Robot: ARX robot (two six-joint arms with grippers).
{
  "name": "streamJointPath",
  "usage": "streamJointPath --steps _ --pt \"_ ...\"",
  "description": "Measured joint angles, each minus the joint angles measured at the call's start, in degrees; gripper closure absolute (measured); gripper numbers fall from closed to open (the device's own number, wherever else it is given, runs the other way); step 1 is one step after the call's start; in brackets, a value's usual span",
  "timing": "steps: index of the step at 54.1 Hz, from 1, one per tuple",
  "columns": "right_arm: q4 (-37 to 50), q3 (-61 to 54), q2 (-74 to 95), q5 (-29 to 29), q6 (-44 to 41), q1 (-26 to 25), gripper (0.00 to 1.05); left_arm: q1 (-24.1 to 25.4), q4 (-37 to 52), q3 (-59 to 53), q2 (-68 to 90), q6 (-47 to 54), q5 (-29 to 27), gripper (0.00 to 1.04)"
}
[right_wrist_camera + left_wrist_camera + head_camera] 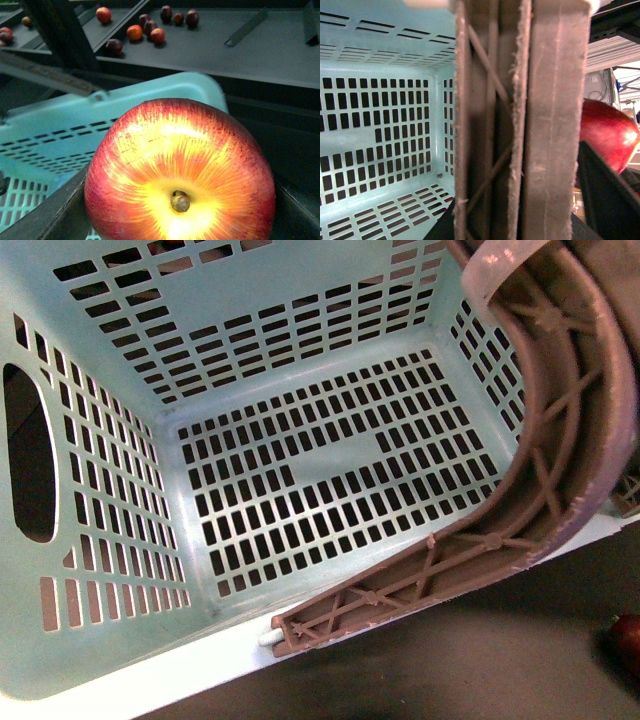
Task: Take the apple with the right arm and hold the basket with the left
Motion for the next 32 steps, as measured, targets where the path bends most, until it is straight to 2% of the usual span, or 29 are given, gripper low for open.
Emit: streamJointPath --steps 8,19,26,32 --pt "-0.81 -2.51 0.0 0.42 0.07 2.93 0.24 0.0 0.0 0.0 0.0 -0.04 0.13 0.9" --pt "-1.88 -5.2 -0.57 0.98 0.09 4.44 0.24 0.0 0.0 0.0 0.0 0.02 -0.13 0.9" --pt "-1.99 -5.99 -1.64 1.77 0.24 4.7 0.08 0.0 0.0 0.0 0.0 0.0 0.02 0.9" --pt "-1.68 -5.99 -4.0 2.93 0.98 3.65 0.09 0.02 0.0 0.0 0.0 -0.02 0.02 0.9"
